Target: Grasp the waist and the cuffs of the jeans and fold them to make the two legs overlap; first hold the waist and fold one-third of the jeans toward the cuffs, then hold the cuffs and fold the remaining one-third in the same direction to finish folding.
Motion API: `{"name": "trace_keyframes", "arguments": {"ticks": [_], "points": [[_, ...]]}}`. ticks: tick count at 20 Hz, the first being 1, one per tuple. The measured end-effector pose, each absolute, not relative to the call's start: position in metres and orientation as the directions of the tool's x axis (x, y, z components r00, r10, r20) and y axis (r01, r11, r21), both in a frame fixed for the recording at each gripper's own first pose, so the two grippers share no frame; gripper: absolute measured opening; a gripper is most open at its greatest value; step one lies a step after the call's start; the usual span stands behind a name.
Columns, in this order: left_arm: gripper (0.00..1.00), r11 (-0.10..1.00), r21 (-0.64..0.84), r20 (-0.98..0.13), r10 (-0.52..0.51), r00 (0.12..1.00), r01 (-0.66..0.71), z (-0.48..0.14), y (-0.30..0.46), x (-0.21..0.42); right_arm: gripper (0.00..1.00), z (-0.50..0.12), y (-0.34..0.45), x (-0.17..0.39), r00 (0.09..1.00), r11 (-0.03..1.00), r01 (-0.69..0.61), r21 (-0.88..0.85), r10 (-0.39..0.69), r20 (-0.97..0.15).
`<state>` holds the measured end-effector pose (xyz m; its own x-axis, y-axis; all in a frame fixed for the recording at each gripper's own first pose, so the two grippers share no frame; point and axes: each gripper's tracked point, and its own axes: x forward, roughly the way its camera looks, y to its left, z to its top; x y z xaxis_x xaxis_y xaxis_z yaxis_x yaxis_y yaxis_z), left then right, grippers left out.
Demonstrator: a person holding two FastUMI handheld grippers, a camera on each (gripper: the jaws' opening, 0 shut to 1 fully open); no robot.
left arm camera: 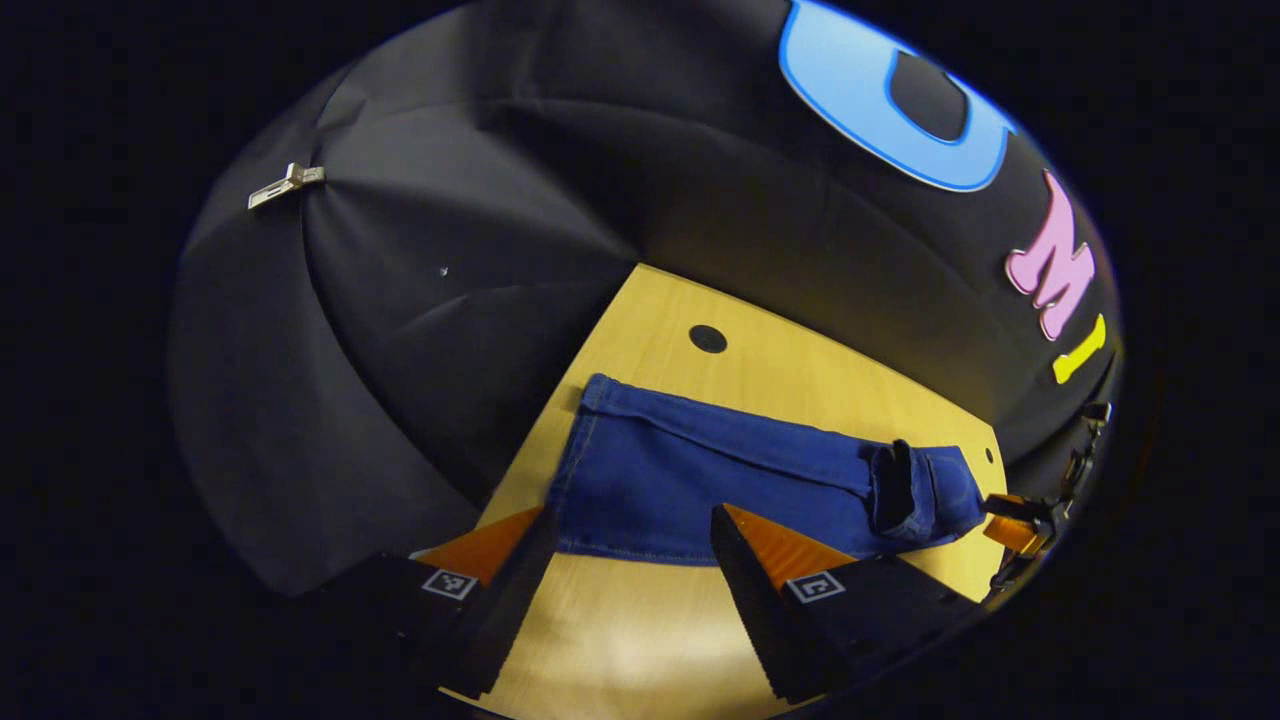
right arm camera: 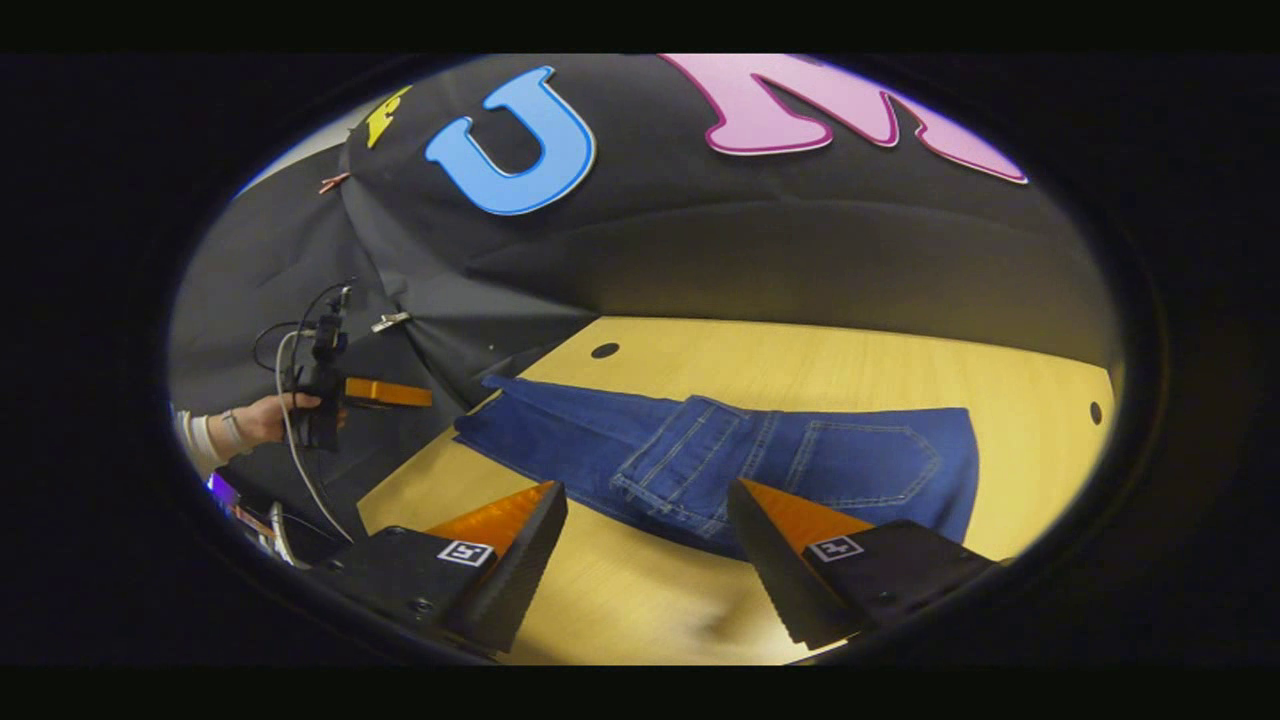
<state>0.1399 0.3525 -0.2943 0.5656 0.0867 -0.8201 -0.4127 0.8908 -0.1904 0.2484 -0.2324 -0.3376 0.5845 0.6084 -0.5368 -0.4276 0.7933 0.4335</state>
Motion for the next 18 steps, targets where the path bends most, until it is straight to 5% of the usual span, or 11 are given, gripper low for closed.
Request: {"name": "trace_keyframes", "arguments": {"ticks": [9, 16, 18], "points": [[0.97, 0.87, -0.096, -0.958, 0.05, 0.281, -0.484, -0.38, 0.352, 0.132, 0.98, -0.361, -0.271, 0.212, 0.556, 0.818, -0.41, 0.403, 0.574, -0.601], [0.96, 0.892, -0.026, -0.959, 0.106, 0.263, -0.451, -0.38, 0.352, 0.132, 0.98, -0.358, -0.283, 0.213, 0.564, 0.816, -0.392, 0.425, 0.579, -0.589], [0.8, 0.879, -0.052, -0.956, 0.093, 0.277, -0.474, -0.38, 0.351, 0.136, 0.98, -0.354, -0.286, 0.215, 0.57, 0.81, -0.384, 0.443, 0.585, -0.577]]}}
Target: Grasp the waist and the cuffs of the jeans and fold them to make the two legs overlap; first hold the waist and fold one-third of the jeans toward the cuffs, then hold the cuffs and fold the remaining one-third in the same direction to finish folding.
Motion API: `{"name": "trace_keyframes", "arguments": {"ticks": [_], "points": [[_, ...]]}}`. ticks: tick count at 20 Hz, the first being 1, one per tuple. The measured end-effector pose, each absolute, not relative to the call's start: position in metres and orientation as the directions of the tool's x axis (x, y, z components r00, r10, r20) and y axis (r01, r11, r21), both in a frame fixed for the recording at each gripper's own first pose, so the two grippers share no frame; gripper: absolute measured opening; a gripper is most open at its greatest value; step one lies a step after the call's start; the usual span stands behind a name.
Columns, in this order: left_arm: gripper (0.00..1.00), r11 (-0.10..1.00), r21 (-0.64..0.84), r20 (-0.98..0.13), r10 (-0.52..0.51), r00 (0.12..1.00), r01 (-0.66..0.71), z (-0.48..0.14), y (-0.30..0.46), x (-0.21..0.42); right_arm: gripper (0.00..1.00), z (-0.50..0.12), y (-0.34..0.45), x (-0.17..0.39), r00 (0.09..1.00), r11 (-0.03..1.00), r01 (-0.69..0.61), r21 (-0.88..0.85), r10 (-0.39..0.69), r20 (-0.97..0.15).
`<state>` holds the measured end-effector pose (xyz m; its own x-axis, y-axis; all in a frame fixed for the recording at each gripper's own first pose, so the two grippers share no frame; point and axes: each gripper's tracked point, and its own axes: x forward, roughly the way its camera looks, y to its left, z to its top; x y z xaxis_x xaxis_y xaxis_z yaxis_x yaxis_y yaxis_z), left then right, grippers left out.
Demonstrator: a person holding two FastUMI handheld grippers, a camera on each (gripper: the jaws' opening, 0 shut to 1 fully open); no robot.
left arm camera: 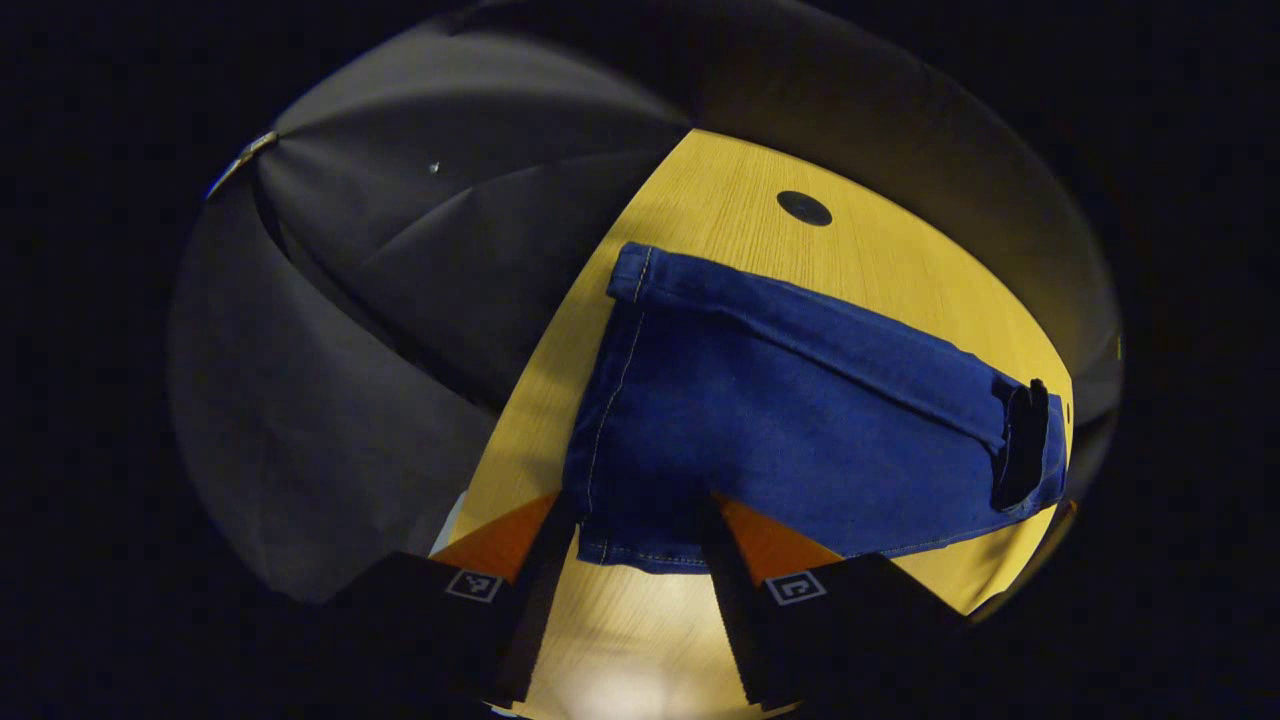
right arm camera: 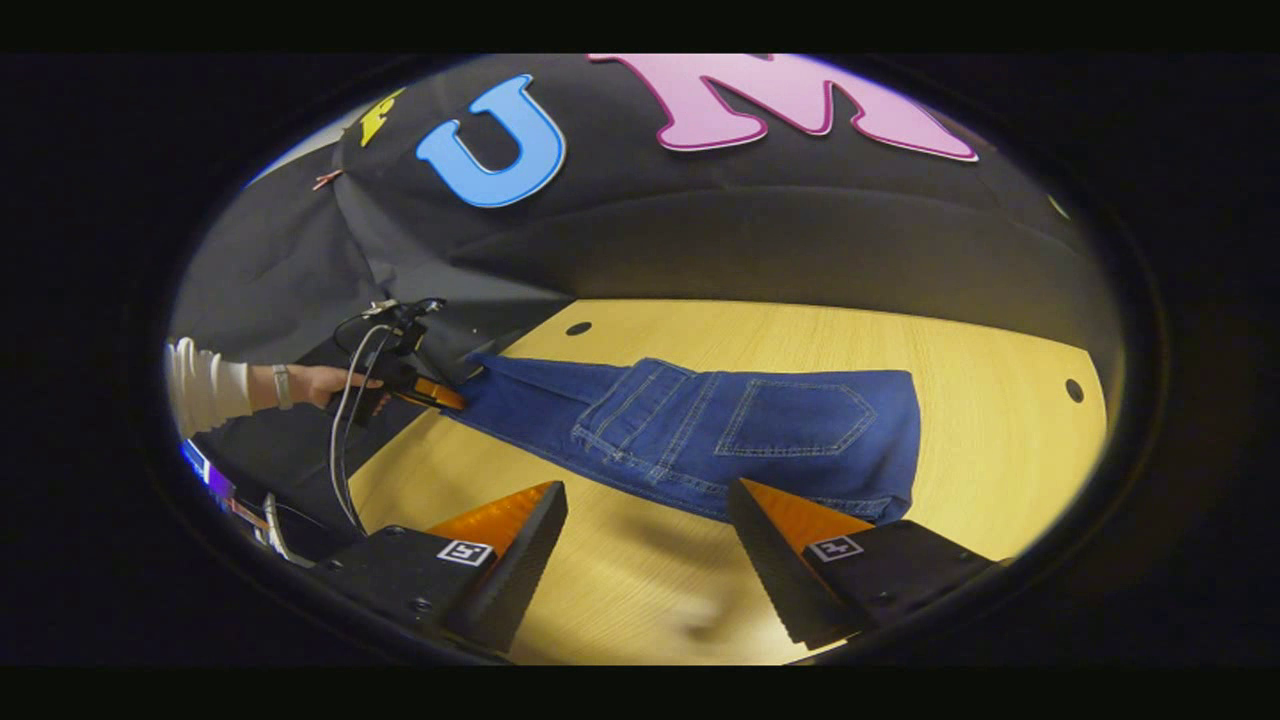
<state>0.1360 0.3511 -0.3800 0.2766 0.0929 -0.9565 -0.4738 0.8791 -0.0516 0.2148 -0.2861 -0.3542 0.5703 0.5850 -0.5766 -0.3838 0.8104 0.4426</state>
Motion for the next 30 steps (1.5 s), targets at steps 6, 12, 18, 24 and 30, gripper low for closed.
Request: {"name": "trace_keyframes", "arguments": {"ticks": [6, 12, 18, 24, 30], "points": [[0.06, 0.843, -0.193, -0.875, 0.084, 0.478, -0.502, -0.345, 0.325, 0.172, 0.98, -0.352, -0.308, 0.21, 0.572, 0.813, -0.38, 0.441, 0.581, -0.578], [0.06, 0.913, -0.241, -0.765, 0.031, 0.644, -0.33, -0.257, 0.277, 0.201, 0.98, -0.339, -0.322, 0.209, 0.587, 0.806, -0.371, 0.462, 0.589, -0.556], [0.06, 0.941, -0.317, -0.612, -0.109, 0.784, -0.116, -0.169, 0.169, 0.244, 0.98, -0.333, -0.341, 0.203, 0.593, 0.803, -0.392, 0.449, 0.594, -0.544], [0.06, 0.91, -0.367, -0.522, -0.373, 0.767, 0.193, -0.14, -0.047, 0.277, 0.98, -0.329, -0.374, 0.199, 0.62, 0.814, -0.362, 0.454, 0.574, -0.535], [0.06, 0.901, -0.261, -0.711, -0.422, 0.562, 0.346, -0.271, -0.153, 0.275, 0.98, -0.314, -0.42, 0.186, 0.655, 0.838, -0.365, 0.406, 0.541, -0.528]]}}
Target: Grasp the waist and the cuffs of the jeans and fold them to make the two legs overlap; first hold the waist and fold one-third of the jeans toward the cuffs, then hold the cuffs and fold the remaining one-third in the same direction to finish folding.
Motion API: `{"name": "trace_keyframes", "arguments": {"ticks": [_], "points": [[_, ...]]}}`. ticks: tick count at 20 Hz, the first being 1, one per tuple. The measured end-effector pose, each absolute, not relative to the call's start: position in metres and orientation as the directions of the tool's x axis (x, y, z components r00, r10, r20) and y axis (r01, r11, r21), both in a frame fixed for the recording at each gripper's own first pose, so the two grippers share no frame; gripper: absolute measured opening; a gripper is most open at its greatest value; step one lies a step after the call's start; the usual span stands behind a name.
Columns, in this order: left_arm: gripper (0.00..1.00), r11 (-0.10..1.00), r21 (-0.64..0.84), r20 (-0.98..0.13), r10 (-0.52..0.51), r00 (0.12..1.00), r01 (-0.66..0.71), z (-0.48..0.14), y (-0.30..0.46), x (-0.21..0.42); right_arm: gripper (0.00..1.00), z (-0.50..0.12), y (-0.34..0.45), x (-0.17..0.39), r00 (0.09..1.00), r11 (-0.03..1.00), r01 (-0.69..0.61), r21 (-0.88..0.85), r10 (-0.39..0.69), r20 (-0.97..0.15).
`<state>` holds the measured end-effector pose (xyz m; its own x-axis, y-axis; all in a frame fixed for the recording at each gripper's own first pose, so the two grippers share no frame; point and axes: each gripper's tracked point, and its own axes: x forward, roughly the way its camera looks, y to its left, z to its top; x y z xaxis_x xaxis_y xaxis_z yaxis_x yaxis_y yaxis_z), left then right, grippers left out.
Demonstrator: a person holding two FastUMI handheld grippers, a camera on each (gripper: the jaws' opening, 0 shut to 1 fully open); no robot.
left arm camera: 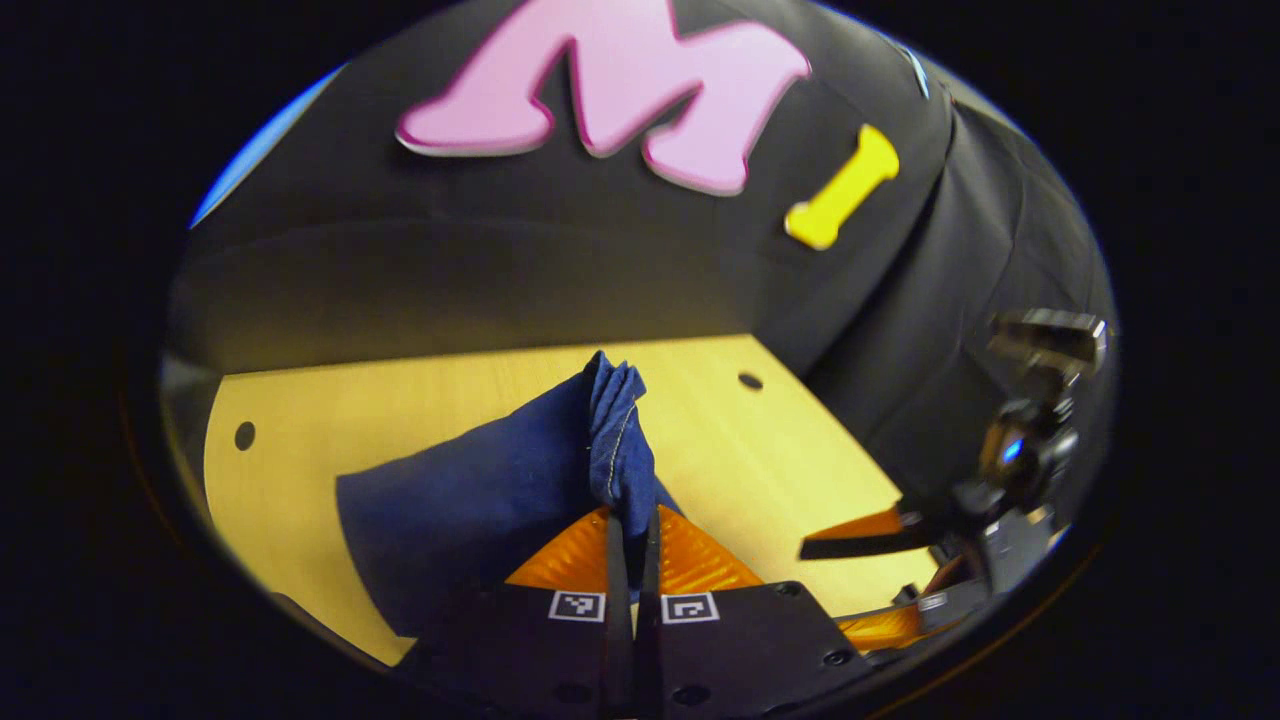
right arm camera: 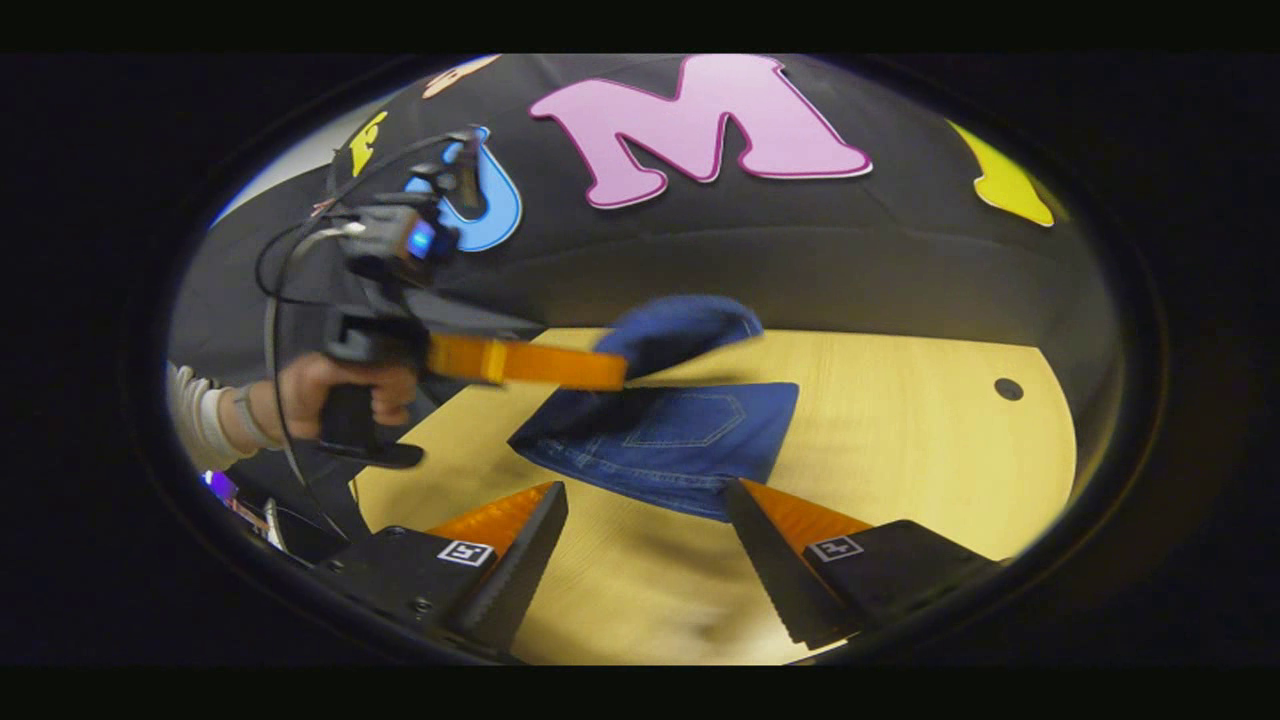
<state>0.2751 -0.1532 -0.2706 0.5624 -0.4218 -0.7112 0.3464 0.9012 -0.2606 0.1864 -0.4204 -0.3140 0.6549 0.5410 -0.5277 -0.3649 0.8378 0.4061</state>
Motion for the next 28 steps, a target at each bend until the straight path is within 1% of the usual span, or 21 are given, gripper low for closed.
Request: {"name": "trace_keyframes", "arguments": {"ticks": [2, 5, 6, 7, 8, 10, 11, 14, 15, 16, 17, 18, 19, 20, 21, 25, 26, 27, 28], "points": [[0.06, 0.919, -0.209, -0.768, -0.366, 0.525, 0.335, -0.292, -0.156, 0.269, 0.98, -0.309, -0.437, 0.181, 0.668, 0.845, -0.364, 0.392, 0.53, -0.523], [0.07, 0.953, -0.144, -0.871, -0.249, 0.422, 0.266, -0.339, -0.162, 0.252, 0.98, -0.309, -0.453, 0.171, 0.665, 0.842, -0.364, 0.398, 0.534, -0.522], [0.11, 0.959, -0.132, -0.884, -0.228, 0.408, 0.249, -0.349, -0.164, 0.246, 0.98, -0.311, -0.459, 0.17, 0.665, 0.846, -0.368, 0.386, 0.529, -0.527], [0.18, 0.963, -0.124, -0.884, -0.217, 0.414, 0.239, -0.358, -0.167, 0.243, 0.98, -0.313, -0.464, 0.169, 0.667, 0.851, -0.367, 0.376, 0.523, -0.531], [0.21, 0.966, -0.117, -0.882, -0.208, 0.424, 0.231, -0.359, -0.166, 0.243, 0.98, -0.313, -0.468, 0.168, 0.667, 0.851, -0.368, 0.374, 0.522, -0.532], [0.45, 0.969, -0.129, -0.875, -0.21, 0.435, 0.209, -0.357, -0.17, 0.241, 0.98, -0.31, -0.473, 0.166, 0.675, 0.855, -0.369, 0.364, 0.516, -0.527], [0.57, 0.972, -0.14, -0.867, -0.213, 0.451, 0.19, -0.346, -0.167, 0.239, 0.98, -0.308, -0.478, 0.165, 0.688, 0.867, -0.362, 0.342, 0.496, -0.53], [0.94, 0.971, -0.194, -0.793, -0.239, 0.561, 0.139, -0.302, -0.162, 0.231, 0.98, -0.286, -0.486, 0.161, 0.751, 0.903, -0.324, 0.283, 0.427, -0.503], [0.99, 0.972, -0.197, -0.762, -0.234, 0.604, 0.128, -0.282, -0.153, 0.221, 0.98, -0.276, -0.487, 0.156, 0.771, 0.91, -0.32, 0.265, 0.412, -0.485], [0.92, 0.973, -0.191, -0.725, -0.229, 0.649, 0.13, -0.259, -0.145, 0.21, 0.98, -0.266, -0.484, 0.15, 0.785, 0.916, -0.322, 0.241, 0.4, -0.474], [0.92, 0.975, -0.176, -0.686, -0.22, 0.693, 0.136, -0.236, -0.136, 0.195, 0.98, -0.256, -0.483, 0.137, 0.799, 0.922, -0.326, 0.21, 0.387, -0.46], [0.97, 0.977, -0.16, -0.643, -0.212, 0.736, 0.141, -0.211, -0.129, 0.179, 0.98, -0.243, -0.484, 0.126, 0.821, 0.932, -0.321, 0.169, 0.363, -0.44], [0.97, 0.978, -0.148, -0.6, -0.205, 0.774, 0.144, -0.187, -0.124, 0.158, 0.98, -0.228, -0.484, 0.114, 0.841, 0.94, -0.312, 0.139, 0.342, -0.42], [0.92, 0.979, -0.141, -0.559, -0.204, 0.804, 0.15, -0.165, -0.12, 0.136, 0.98, -0.211, -0.481, 0.101, 0.861, 0.948, -0.295, 0.12, 0.318, -0.397], [0.96, 0.98, -0.128, -0.516, -0.196, 0.834, 0.15, -0.145, -0.113, 0.114, 0.98, -0.192, -0.478, 0.088, 0.883, 0.956, -0.274, 0.107, 0.294, -0.366], [0.96, 0.991, -0.06, -0.355, -0.135, 0.925, 0.121, -0.068, -0.096, 0.025, 0.98, -0.109, -0.476, 0.038, 0.961, 0.984, -0.175, 0.016, 0.175, -0.215], [0.96, 0.993, -0.044, -0.315, -0.122, 0.941, 0.113, -0.05, -0.093, 0.005, 0.97, -0.09, -0.477, 0.027, 0.974, 0.991, -0.136, 0.008, 0.135, -0.18], [0.96, 0.994, -0.034, -0.282, -0.107, 0.953, 0.102, -0.036, -0.092, -0.012, 0.99, -0.074, -0.477, 0.015, 0.984, 0.995, -0.099, 0.014, 0.1, -0.15], [0.96, 0.997, -0.033, -0.254, -0.082, 0.964, 0.076, -0.021, -0.088, -0.028, 0.97, -0.061, -0.477, 0.004, 0.99, 0.997, -0.067, 0.029, 0.07, -0.125]]}}
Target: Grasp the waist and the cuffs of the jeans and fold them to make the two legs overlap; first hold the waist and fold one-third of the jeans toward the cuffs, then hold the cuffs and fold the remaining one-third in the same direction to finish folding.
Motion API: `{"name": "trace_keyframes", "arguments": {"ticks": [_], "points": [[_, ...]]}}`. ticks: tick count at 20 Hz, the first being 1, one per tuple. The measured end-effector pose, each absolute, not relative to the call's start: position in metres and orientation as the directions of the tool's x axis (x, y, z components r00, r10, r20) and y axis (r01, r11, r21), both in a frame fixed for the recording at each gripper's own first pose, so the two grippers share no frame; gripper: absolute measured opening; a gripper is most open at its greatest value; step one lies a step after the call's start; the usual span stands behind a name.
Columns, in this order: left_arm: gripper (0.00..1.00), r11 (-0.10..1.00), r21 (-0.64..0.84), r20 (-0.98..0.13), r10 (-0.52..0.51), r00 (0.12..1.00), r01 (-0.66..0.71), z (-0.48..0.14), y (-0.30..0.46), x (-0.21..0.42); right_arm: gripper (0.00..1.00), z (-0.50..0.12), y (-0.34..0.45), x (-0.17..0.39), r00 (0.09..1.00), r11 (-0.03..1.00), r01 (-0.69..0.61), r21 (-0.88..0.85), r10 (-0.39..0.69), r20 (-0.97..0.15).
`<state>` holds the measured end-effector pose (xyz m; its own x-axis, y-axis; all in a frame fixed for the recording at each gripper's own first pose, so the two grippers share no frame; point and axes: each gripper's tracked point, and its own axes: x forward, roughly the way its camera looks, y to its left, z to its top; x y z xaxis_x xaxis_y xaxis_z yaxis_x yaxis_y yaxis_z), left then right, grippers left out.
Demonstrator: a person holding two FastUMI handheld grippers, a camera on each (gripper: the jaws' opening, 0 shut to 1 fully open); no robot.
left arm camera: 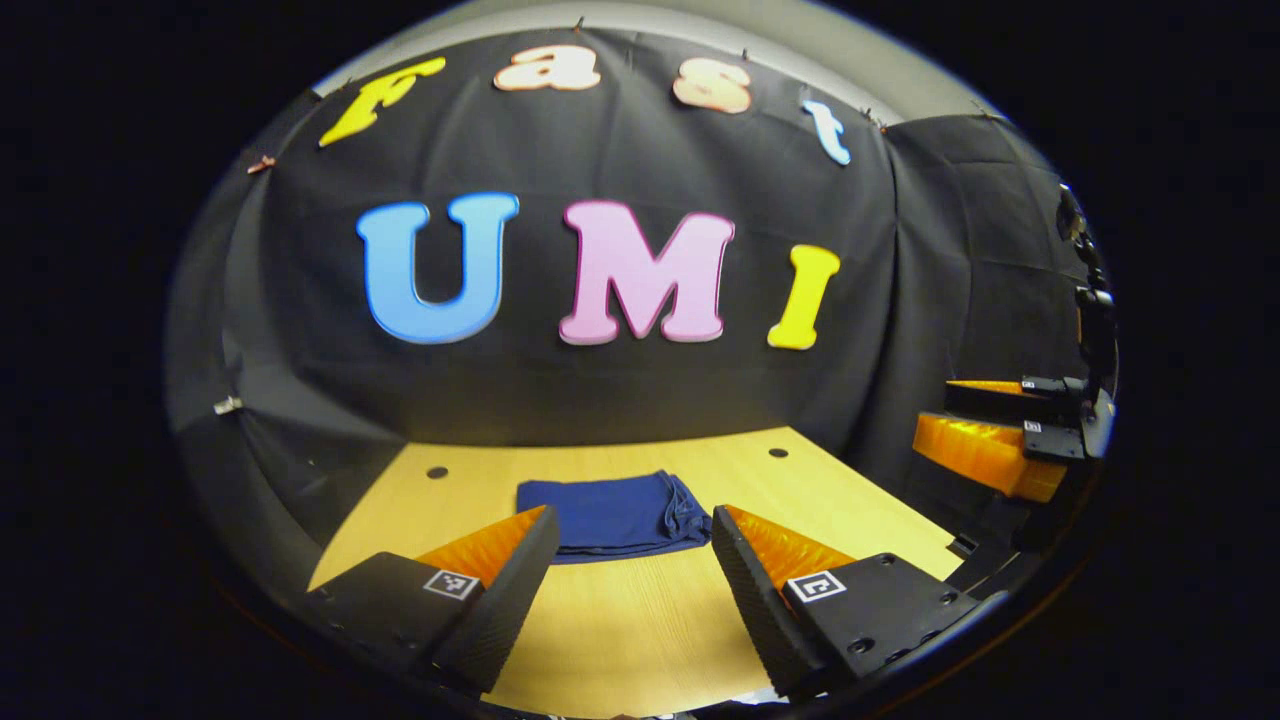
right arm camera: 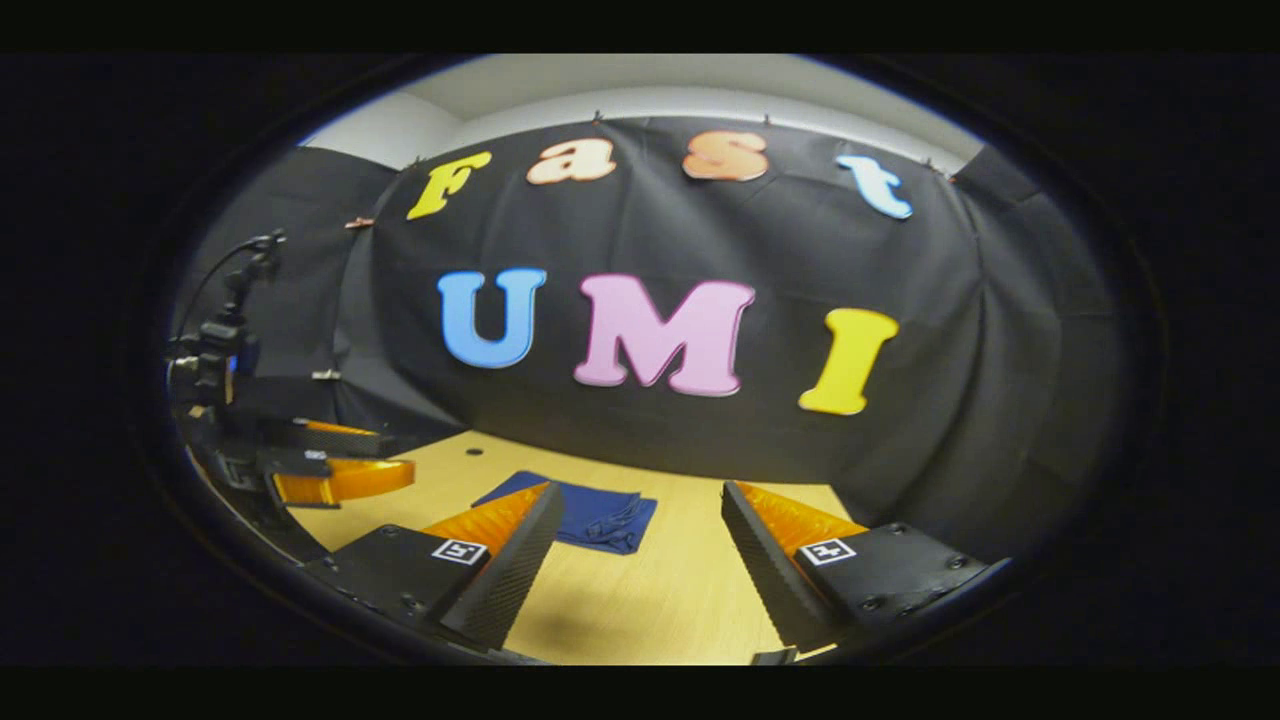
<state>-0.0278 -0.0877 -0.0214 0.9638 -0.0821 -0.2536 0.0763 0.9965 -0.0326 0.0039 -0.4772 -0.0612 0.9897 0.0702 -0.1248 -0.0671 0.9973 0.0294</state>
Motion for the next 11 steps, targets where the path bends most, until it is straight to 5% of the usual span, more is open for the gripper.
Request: {"name": "trace_keyframes", "arguments": {"ticks": [4, 11], "points": [[0.96, 0.992, -0.127, -0.163, -0.01, 0.987, -0.01, 0.023, -0.077, -0.069, 0.97, -0.022, -0.48, -0.033, 0.999, 0.997, 0.038, 0.069, -0.037, -0.028], [0.96, 0.996, -0.036, -0.084, 0.076, 0.994, -0.079, 0.056, -0.081, -0.088, 0.95, 0.0, -0.467, -0.045, 0.998, 0.996, -0.057, 0.068, 0.055, 0.03]]}}
